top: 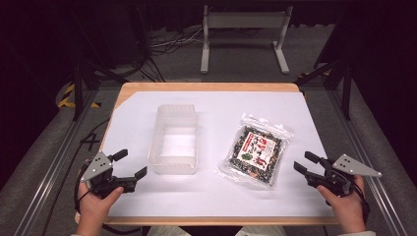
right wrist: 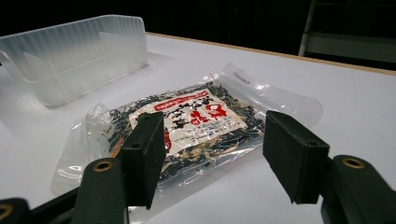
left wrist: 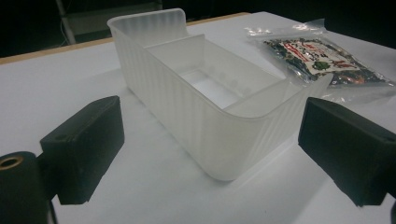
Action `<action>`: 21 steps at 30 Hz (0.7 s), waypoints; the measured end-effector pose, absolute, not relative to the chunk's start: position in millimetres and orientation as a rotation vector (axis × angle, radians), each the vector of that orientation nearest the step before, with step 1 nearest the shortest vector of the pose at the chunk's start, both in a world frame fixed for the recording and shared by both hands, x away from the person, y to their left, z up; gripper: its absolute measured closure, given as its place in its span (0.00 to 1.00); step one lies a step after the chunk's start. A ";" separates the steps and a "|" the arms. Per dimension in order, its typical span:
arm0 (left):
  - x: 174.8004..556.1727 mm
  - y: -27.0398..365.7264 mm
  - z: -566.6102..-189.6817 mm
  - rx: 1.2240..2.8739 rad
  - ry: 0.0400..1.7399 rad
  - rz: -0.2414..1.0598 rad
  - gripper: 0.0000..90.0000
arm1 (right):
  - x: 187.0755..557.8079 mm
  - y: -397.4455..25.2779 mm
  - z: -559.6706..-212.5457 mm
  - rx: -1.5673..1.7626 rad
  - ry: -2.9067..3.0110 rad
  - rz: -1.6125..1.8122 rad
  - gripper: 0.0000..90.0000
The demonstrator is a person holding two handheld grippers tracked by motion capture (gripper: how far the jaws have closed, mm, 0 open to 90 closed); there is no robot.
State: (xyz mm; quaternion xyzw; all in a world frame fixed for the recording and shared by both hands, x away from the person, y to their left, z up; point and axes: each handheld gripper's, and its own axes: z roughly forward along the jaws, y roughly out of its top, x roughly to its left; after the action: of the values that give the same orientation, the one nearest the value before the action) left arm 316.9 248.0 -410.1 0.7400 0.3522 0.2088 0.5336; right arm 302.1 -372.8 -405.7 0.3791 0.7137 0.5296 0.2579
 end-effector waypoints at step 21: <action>323.8 243.5 -425.7 1.776 0.921 0.508 0.08 | 336.6 -369.6 -383.6 1.074 1.942 1.472 0.38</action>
State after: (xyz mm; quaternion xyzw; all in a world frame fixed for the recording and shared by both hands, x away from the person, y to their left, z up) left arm 323.8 243.5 -425.7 0.7384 0.3832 0.2114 0.5131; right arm 336.6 -369.6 -383.6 0.3919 0.7086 0.5368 0.2369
